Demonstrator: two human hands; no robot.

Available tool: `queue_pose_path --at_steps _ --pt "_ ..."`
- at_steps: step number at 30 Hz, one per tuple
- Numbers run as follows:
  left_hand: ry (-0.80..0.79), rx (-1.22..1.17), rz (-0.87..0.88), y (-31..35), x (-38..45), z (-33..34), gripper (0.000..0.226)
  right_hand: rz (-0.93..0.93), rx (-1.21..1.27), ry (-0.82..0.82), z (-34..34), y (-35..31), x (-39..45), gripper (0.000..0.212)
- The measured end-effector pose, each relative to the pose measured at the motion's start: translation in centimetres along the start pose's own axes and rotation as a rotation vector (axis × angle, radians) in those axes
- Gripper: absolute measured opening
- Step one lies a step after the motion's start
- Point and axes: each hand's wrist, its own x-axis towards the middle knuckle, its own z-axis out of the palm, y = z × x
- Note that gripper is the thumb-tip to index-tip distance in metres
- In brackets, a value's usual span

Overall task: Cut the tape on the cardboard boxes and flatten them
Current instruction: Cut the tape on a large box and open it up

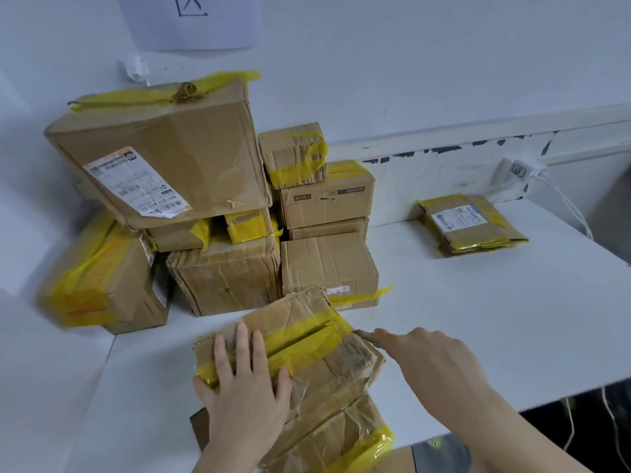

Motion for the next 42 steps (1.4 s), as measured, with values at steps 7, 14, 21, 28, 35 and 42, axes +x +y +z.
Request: queue_pose_path --at_steps 7,14,21,28,35,42 --pt "0.141 -0.042 0.142 -4.1 3.1 -3.4 0.058 0.125 1.118 -0.042 3.6 0.1 -1.2 0.029" --pt "-0.186 -0.143 0.048 -6.1 2.7 -4.6 0.103 0.104 1.351 -0.089 6.2 -3.6 -0.5 0.073" --pt "-0.05 -0.298 0.002 -5.4 -2.3 -1.7 0.071 -0.11 1.256 -0.018 3.3 -7.8 3.6 0.074" --pt "0.096 -0.518 -0.046 -5.1 -5.1 -1.1 0.044 -0.357 0.934 -0.06 0.5 -6.0 7.5 0.048" --pt "0.038 -0.306 0.2 -3.2 -7.5 -0.4 0.069 -0.448 0.983 -0.346 2.0 -1.3 9.2 0.019" --pt "0.068 0.182 0.716 -4.9 -3.2 -4.1 0.067 -0.659 0.779 -0.532 0.3 -3.4 13.1 0.021"
